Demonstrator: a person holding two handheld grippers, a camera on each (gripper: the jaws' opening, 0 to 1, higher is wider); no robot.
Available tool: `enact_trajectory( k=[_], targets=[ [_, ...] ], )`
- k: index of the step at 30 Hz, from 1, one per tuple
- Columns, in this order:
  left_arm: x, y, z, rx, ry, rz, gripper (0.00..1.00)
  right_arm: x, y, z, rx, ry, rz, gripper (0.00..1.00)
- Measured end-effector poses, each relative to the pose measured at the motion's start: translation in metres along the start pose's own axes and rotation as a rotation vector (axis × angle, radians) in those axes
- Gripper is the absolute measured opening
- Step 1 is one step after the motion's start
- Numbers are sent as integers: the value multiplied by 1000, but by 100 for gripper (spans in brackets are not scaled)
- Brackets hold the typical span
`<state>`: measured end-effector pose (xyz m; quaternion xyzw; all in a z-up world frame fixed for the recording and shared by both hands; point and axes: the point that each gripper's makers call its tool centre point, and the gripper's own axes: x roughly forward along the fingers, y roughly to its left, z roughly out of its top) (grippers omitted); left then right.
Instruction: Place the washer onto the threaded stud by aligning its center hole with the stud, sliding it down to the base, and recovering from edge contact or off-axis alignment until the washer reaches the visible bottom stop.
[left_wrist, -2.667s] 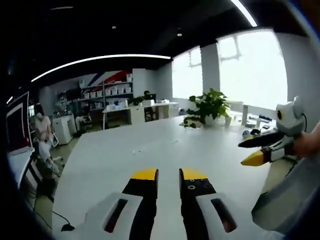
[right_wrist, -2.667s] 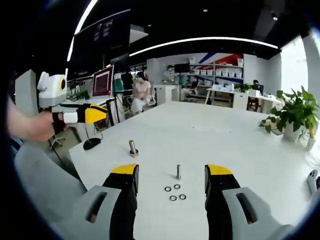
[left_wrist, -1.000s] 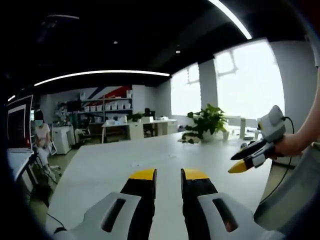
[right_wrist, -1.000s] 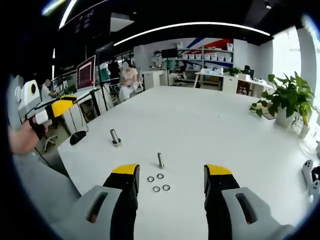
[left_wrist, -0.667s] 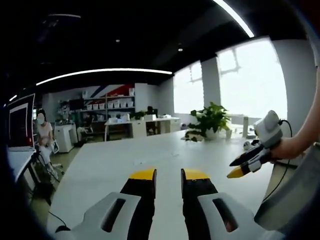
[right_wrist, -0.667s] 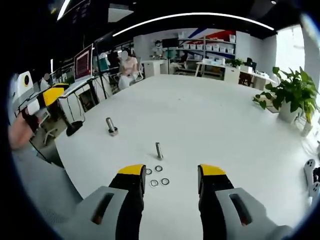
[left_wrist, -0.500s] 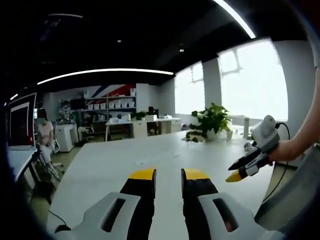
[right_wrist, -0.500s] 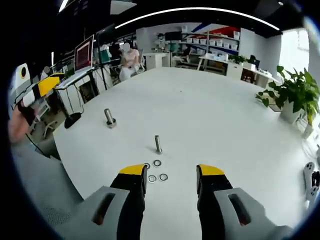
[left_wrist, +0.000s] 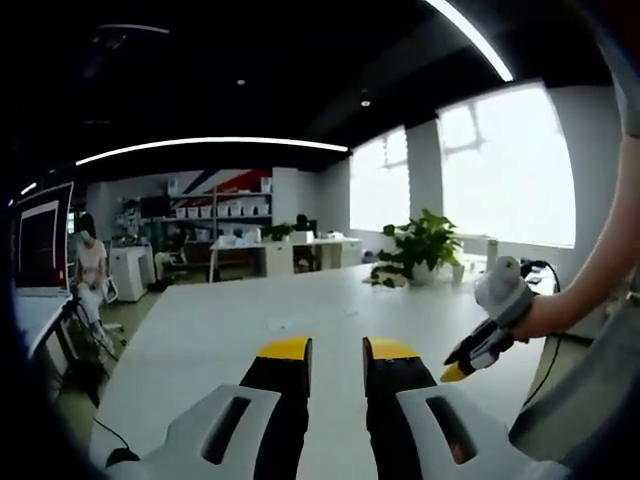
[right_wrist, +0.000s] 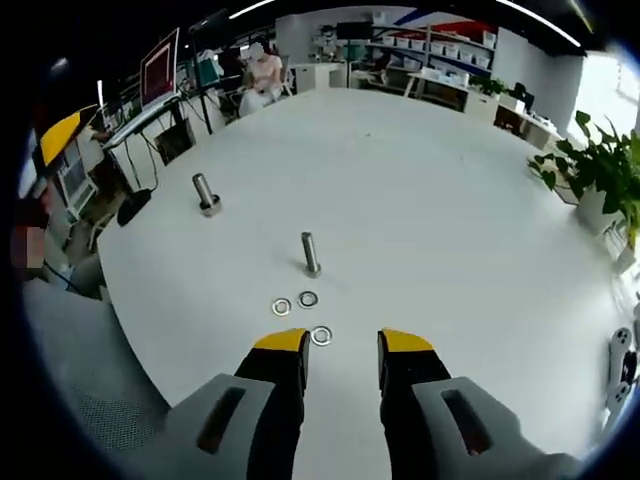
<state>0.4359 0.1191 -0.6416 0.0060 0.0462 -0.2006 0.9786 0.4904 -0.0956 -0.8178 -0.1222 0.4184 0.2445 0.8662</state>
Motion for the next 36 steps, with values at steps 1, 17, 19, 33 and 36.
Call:
enact_trajectory(
  k=[1, 17, 19, 33, 36],
  targets=[
    [0, 0, 0, 1, 0, 1, 18, 2, 0, -2, -3, 13, 1, 29],
    [-1, 3, 2, 0, -6, 9, 18, 28, 6, -16, -25, 151, 25, 22],
    [-1, 3, 2, -2, -10, 8, 18, 31, 6, -19, -35, 164, 23, 22],
    [1, 0, -1, 0, 6, -5, 17, 42, 2, -26, -29, 224, 31, 17],
    [0, 1, -1, -3, 4, -1, 17, 44, 4, -26, -40, 233, 35, 17]
  ],
)
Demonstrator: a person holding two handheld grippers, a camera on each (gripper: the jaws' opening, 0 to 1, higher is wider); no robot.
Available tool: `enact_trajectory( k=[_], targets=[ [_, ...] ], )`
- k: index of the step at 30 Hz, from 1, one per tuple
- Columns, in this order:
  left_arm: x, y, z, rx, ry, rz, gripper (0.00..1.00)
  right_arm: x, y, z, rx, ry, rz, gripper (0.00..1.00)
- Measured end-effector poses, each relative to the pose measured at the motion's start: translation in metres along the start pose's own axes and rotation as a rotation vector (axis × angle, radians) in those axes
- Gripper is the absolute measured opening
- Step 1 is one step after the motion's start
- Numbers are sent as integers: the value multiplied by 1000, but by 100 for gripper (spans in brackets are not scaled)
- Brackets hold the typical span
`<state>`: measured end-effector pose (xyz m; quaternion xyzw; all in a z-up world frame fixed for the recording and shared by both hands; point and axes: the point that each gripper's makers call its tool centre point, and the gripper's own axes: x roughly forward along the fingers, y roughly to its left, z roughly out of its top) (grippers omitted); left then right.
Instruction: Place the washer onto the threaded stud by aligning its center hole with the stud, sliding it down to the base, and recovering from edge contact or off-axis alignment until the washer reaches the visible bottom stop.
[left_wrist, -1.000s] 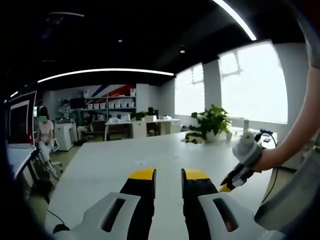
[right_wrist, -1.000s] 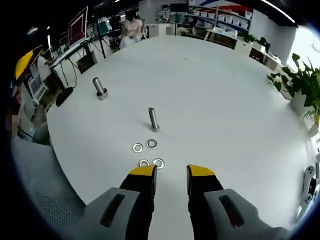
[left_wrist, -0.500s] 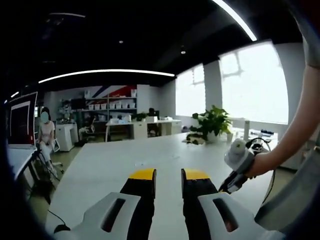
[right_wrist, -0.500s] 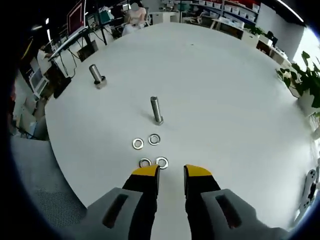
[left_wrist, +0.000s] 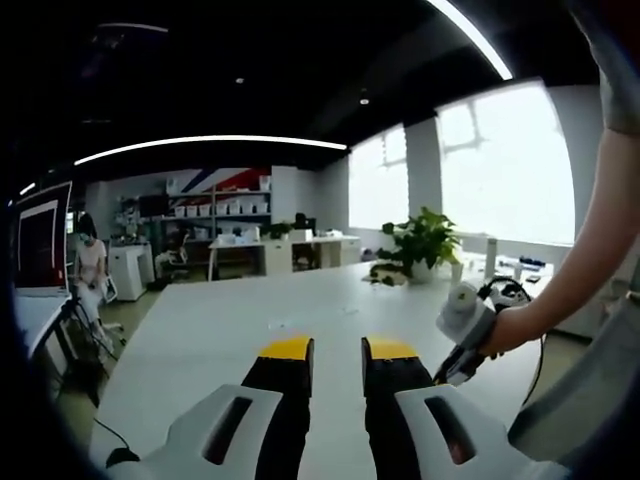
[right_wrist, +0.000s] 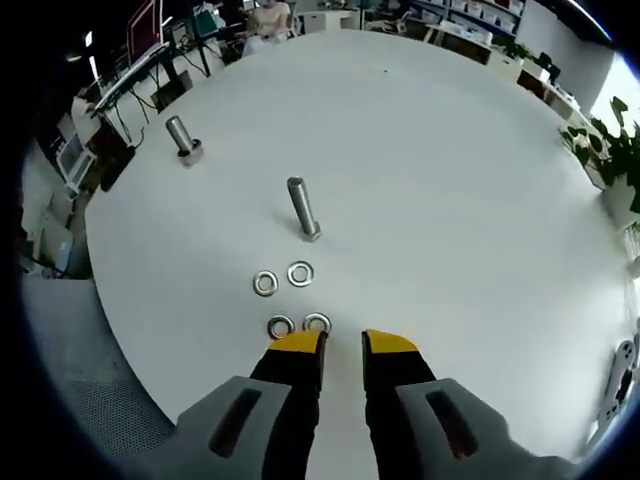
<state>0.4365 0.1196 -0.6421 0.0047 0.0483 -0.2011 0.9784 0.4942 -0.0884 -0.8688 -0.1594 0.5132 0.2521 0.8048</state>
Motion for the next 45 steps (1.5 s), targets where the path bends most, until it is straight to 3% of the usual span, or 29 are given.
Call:
enact_trajectory(
  k=[12, 19, 20, 21, 22, 29, 45],
  targets=[
    [-1, 2, 1, -5, -6, 4, 17, 6, 5, -2, -53, 42, -4, 17],
    [-1, 1, 1, -5, -3, -1, 17, 8, 4, -1, -31, 47, 3, 12],
    [-1, 0, 1, -4, -3, -1, 17, 8, 3, -7, -49, 90, -3, 12],
    [-1, 0, 1, -3, -4, -2, 17, 9, 0, -5, -86, 84, -10, 10],
    [-1, 0, 1, -3, -5, -3, 17, 12, 2, -1, -56, 61, -7, 10],
    [-1, 0, 0, -6, -2, -4, 17, 8, -1, -1, -19, 78, 2, 7],
    [1, -3, 0, 1, 3, -12, 17, 9, 1, -1, -112, 137, 21, 5]
  ],
)
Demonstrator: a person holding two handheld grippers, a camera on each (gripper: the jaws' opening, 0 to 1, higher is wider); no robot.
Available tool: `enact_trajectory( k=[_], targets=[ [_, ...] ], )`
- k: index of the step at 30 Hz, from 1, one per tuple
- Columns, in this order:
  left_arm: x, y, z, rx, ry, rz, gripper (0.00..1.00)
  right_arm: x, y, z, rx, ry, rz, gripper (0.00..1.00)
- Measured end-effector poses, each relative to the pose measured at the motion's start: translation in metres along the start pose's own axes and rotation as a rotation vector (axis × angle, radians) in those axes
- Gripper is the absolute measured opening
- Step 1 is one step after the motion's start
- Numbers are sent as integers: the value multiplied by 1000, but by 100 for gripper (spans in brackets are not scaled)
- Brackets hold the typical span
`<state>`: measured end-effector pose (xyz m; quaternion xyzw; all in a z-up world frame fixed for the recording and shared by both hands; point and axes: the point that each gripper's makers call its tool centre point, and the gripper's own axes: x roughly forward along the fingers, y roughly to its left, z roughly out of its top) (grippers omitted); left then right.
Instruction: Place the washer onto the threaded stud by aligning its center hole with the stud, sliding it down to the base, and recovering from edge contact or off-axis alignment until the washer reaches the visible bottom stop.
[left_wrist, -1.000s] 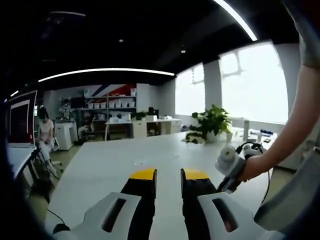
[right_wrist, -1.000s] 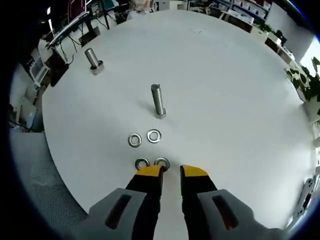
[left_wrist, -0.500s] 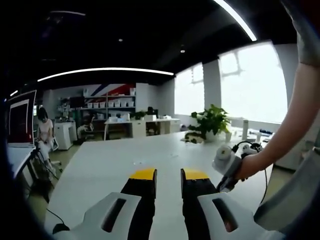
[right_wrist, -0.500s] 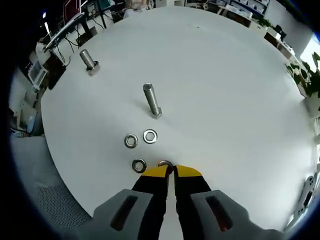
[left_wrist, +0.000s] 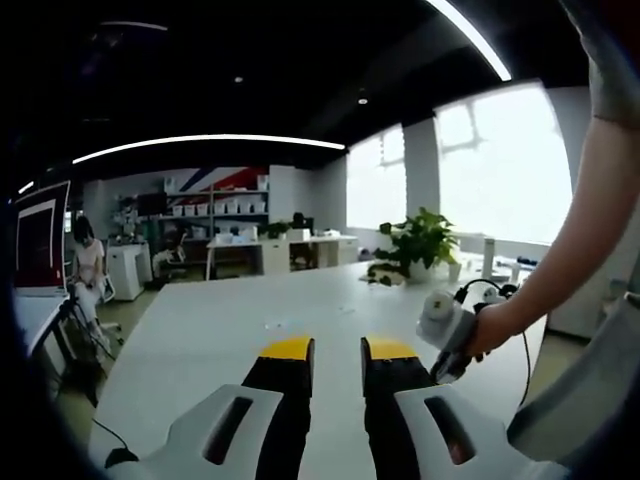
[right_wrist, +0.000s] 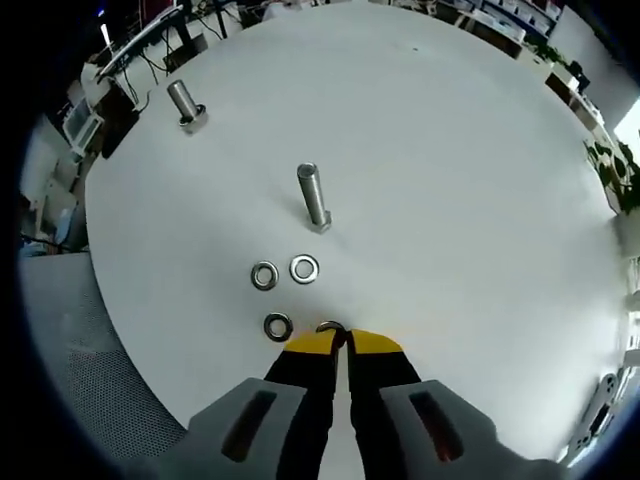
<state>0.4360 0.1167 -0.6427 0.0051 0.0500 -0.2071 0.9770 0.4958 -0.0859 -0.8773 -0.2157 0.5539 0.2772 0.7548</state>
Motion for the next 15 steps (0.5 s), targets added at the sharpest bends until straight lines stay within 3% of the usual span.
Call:
enact_trajectory(
  k=[15],
  targets=[
    [0, 3, -1, 1, 8, 10, 16, 0, 0, 0, -31, -12, 4, 4]
  ],
)
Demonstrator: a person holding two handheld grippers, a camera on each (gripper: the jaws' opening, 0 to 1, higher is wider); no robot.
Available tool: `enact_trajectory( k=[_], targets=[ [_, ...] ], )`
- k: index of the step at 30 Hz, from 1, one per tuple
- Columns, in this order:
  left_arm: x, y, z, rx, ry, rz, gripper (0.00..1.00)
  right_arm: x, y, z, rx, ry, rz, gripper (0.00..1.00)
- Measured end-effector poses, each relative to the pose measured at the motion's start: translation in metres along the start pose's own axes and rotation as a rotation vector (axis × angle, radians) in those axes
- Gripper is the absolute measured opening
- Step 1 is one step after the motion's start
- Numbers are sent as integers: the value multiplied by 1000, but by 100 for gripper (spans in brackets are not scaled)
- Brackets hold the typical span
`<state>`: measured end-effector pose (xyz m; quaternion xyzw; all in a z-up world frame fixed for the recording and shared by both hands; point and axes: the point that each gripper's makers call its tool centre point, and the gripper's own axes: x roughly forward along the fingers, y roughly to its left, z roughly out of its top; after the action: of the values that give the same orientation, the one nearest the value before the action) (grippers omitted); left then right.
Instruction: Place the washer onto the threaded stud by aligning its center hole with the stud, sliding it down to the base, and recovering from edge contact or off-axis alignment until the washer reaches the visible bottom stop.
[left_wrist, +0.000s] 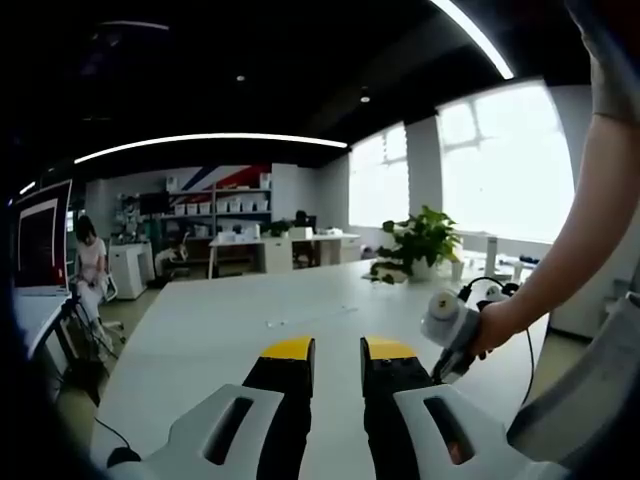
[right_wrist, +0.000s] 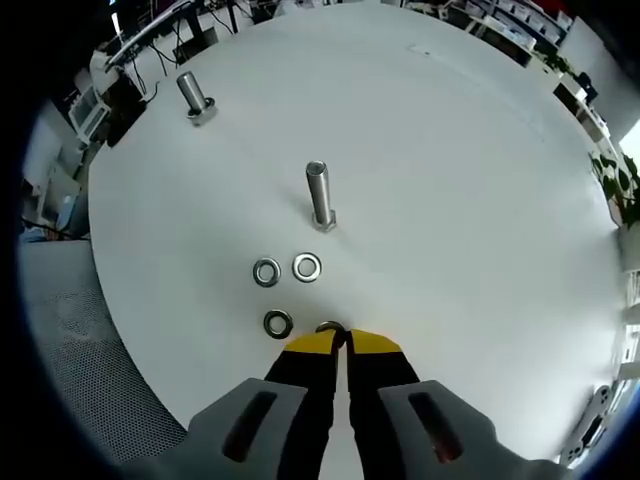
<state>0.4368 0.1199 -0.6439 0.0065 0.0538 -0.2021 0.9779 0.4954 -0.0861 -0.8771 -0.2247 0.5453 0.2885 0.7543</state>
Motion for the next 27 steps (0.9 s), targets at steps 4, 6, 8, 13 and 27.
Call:
enact_trajectory(
  k=[4, 6, 8, 13, 27],
  targets=[
    [0, 1, 0, 0, 0, 5, 16, 0, 1, 0, -18, -16, -13, 4],
    [0, 2, 0, 0, 1, 8, 16, 0, 0, 0, -21, -15, -17, 4],
    [-1, 4, 0, -5, 0, 12, 16, 0, 0, 0, -21, -8, -6, 4],
    [0, 4, -1, -7, 2, 13, 16, 0, -1, 0, -17, -11, 3, 4],
    [0, 5, -3, -4, 11, 19, 16, -13, -2, 2, 22, -49, 7, 3]
  ],
)
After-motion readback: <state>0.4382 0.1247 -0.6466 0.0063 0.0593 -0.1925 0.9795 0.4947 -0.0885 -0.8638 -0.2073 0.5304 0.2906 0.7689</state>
